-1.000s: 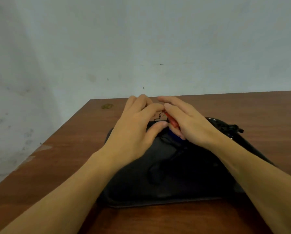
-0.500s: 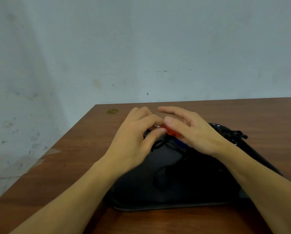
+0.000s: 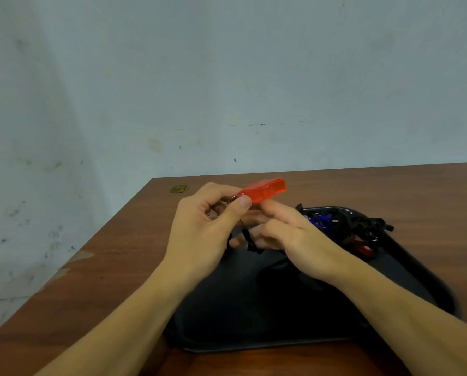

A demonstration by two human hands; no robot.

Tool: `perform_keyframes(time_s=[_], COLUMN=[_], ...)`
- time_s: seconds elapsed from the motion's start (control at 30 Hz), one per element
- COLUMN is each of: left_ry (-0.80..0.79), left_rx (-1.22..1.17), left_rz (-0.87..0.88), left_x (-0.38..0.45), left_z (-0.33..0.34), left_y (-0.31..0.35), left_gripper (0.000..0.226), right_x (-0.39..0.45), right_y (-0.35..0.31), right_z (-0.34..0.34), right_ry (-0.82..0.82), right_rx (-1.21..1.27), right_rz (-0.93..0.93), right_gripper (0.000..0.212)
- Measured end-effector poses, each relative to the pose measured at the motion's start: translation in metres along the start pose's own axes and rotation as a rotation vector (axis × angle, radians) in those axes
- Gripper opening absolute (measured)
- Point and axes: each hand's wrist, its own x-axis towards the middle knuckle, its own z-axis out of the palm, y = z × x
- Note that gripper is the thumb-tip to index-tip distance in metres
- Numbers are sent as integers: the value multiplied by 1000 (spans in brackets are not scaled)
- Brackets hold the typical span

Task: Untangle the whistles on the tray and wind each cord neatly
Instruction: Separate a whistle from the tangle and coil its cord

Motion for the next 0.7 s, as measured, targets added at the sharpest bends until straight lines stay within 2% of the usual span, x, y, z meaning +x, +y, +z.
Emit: perform_keyframes(time_s=[0.13,0.23,0.33,0.47,0.53,0.63,0.7], left_ry=[39,67,96,-4,-94,-195,-246], left_rx=[36,55,116,143,260,594,730], left_rz=[-11,-40,-49,-24,75,336,449], left_x=[1,2,4,2,0,0,3], left_z=[-2,-7,-9,-9,-11,-15,-18], left_y=[-2,-3,-7,-2,0,2,2], left_gripper=[8,12,13,16,15,7,13], right_x=[-1,2,3,3,4,4,3], right_y=[-5,-3,0,1,3,4,3], right_z=[1,-2,-8,-14,-18,-23,-26], right_ry=[-49,61,179,241,286,326,323], right_rx=[66,-14,15,21,23,59,174], right_rz=[8,-37,-29,36,75,118,146], right_gripper=[25,28,29,27,30,38,46])
